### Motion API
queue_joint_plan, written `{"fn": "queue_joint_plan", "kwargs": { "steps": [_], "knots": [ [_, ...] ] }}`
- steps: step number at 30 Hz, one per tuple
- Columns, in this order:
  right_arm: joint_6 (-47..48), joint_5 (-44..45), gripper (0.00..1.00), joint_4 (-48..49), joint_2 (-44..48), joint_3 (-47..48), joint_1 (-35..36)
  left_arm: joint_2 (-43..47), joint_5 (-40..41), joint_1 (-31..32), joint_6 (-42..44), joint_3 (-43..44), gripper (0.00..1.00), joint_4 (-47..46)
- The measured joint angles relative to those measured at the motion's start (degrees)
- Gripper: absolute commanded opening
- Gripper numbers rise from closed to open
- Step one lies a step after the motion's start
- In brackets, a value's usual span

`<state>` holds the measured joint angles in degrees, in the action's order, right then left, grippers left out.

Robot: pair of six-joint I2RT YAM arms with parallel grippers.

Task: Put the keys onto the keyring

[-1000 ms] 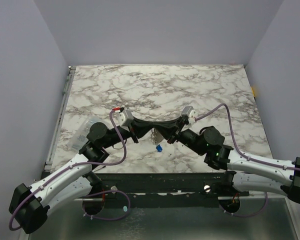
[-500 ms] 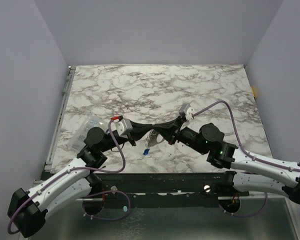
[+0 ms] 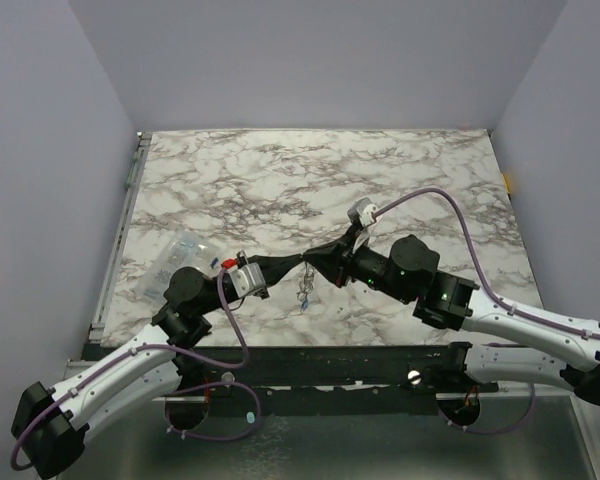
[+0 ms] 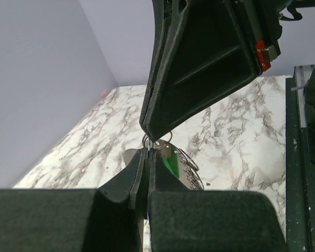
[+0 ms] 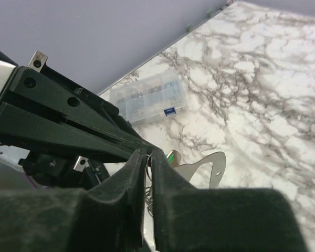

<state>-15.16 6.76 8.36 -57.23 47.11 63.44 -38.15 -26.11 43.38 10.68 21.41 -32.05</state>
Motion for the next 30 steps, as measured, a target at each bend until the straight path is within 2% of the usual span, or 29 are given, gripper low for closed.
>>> {"fn": "queue_joint_plan", "kwargs": {
  "steps": [3, 8, 13, 17, 21, 30],
  "knots": [
    [-0.92, -0.07, 0.37, -1.97, -0.57, 0.96, 0.00, 0.52, 0.37, 0.63, 2.29, -0.83, 0.00, 0.04],
    [-0.66, -0.09, 0.52, -5.40, -1.05, 3.89, 0.00, 1.31, 0.68, 1.40, 5.64, -1.46, 0.00, 0.09],
    [0.31, 1.57, 0.53, -10.54, -0.79, 7.85, 0.00, 2.51, 0.35, 1.77, 9.75, -2.71, 0.00, -0.04],
    [0.66, 4.66, 0.56, -16.92, -1.53, 12.98, 0.00, 3.56, -1.92, 1.77, 16.13, -5.46, 0.00, -0.04],
    [0.35, 5.18, 0.61, -23.23, -3.54, 17.90, -0.50, 4.02, -4.63, 1.77, 22.73, -8.00, 0.07, 0.07],
    [-1.79, -4.39, 0.67, -36.74, -10.47, 24.44, -5.86, 6.05, -8.35, 1.77, 37.57, -9.53, 0.09, 1.70]
  ]
}}
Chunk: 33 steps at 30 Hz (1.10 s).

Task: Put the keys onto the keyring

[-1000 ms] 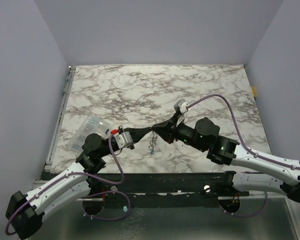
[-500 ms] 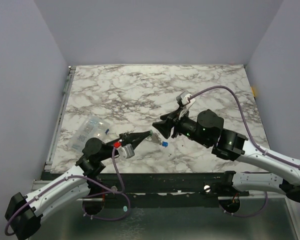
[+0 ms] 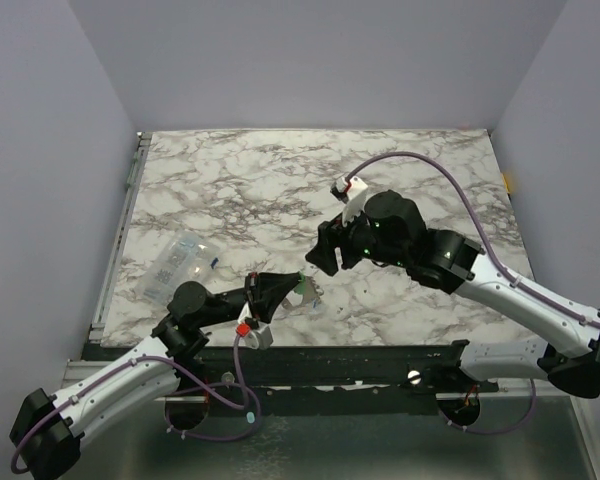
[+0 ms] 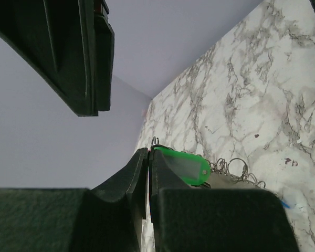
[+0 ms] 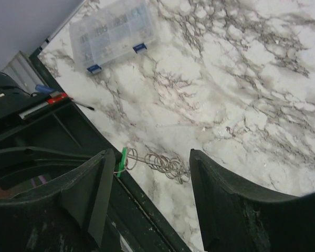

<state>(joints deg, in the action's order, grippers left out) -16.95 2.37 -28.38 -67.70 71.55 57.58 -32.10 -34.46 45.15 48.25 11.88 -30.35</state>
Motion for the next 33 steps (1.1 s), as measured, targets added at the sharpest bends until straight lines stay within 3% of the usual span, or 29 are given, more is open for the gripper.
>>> {"fn": "queue_joint_plan", "kwargs": {
  "steps": [5, 9, 13, 18, 24, 33],
  "knots": [
    [1.27, -6.80, 0.67, -4.15, -0.74, 0.87, -2.91, 0.07, 0.00, 0.00, 3.74, 0.00, 0.10, 1.95],
    [2.75, -10.71, 0.61, -3.17, 1.38, -1.09, -2.89, -0.98, 0.11, 0.00, 2.56, 0.83, 0.08, 3.56],
    [3.06, -12.79, 0.60, 2.29, 6.99, -8.85, -2.86, -2.82, 0.17, 0.00, 0.13, 2.40, 0.01, 3.65],
    [1.84, -16.20, 0.60, 12.85, 12.44, -21.51, -2.86, -5.03, 1.99, 0.00, -4.83, 4.44, 0.00, 3.89],
    [-0.44, -17.42, 0.62, 24.13, 14.58, -30.73, -2.84, -9.25, 12.66, 0.15, -21.86, 9.92, 0.00, 3.32],
    [-2.58, -12.39, 0.65, 40.26, 13.77, -33.79, -2.84, -12.57, 23.67, 0.24, -42.53, 12.94, 0.00, 2.54]
  ]
}}
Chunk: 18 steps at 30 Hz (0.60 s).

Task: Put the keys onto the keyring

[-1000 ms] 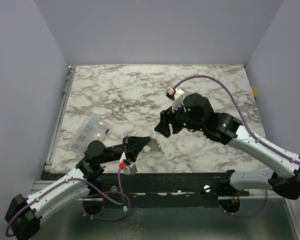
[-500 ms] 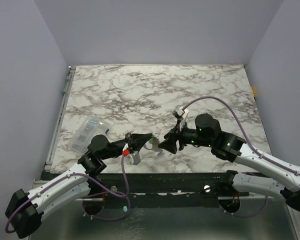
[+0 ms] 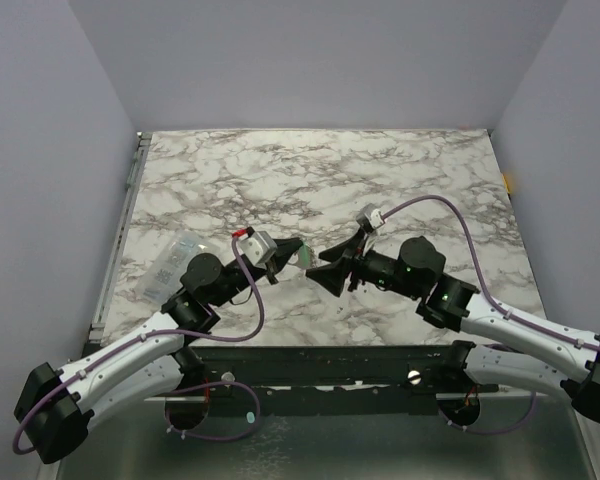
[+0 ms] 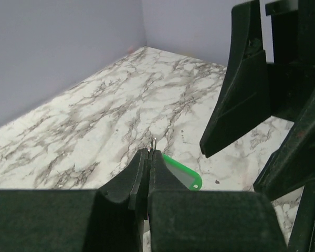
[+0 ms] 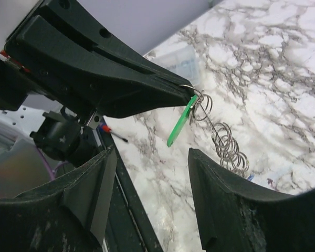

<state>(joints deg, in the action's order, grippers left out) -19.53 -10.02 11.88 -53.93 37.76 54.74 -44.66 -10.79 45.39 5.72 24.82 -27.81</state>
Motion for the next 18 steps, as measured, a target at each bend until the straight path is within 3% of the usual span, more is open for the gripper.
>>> {"fn": "queue_joint_plan", "kwargs": {
  "steps": [7, 18],
  "knots": [
    [-0.61, 1.68, 0.65, 6.19, -7.32, 0.13, 0.00, -1.64, 3.76, 0.00, -9.01, 1.29, 0.00, 0.02],
    [-0.85, 5.09, 0.58, 7.52, -12.02, 2.43, 0.00, -1.53, 4.24, 0.00, -10.40, 1.29, 0.00, 0.09]
  ]
}}
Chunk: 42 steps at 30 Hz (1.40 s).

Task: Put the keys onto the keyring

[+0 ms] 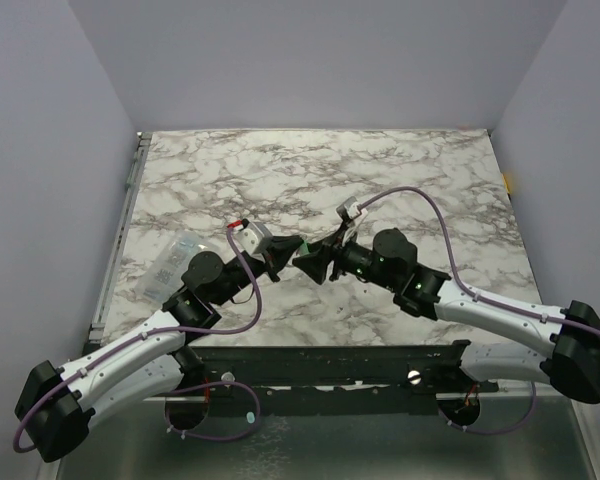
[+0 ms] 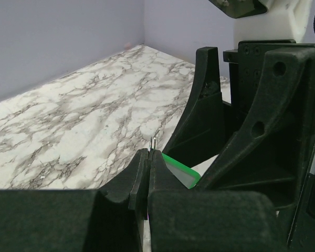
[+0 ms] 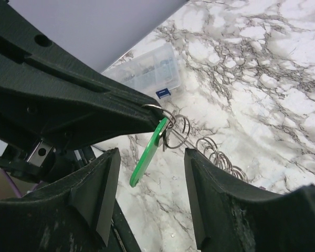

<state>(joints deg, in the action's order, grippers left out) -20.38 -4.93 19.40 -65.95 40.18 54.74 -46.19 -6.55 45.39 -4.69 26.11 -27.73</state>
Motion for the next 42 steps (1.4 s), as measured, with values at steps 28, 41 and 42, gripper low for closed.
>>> {"fn": "queue_joint_plan", "kwargs": {
  "steps": [28, 41, 42],
  "knots": [
    [-0.33, 7.37, 0.01, -0.13, -4.66, 2.91, 0.81, 0.26, 0.20, 0.00, 0.76, 0.00, 0.00, -0.63],
    [0.44, 5.90, 0.01, -13.05, 2.34, 7.39, 0.39, 2.67, -0.11, 0.13, 8.28, -0.94, 0.99, -1.33],
    [0.39, 5.88, 0.01, -14.56, 2.82, 8.44, 0.33, 3.48, 0.42, 0.11, 8.96, -1.20, 0.99, -1.38]
  ]
}}
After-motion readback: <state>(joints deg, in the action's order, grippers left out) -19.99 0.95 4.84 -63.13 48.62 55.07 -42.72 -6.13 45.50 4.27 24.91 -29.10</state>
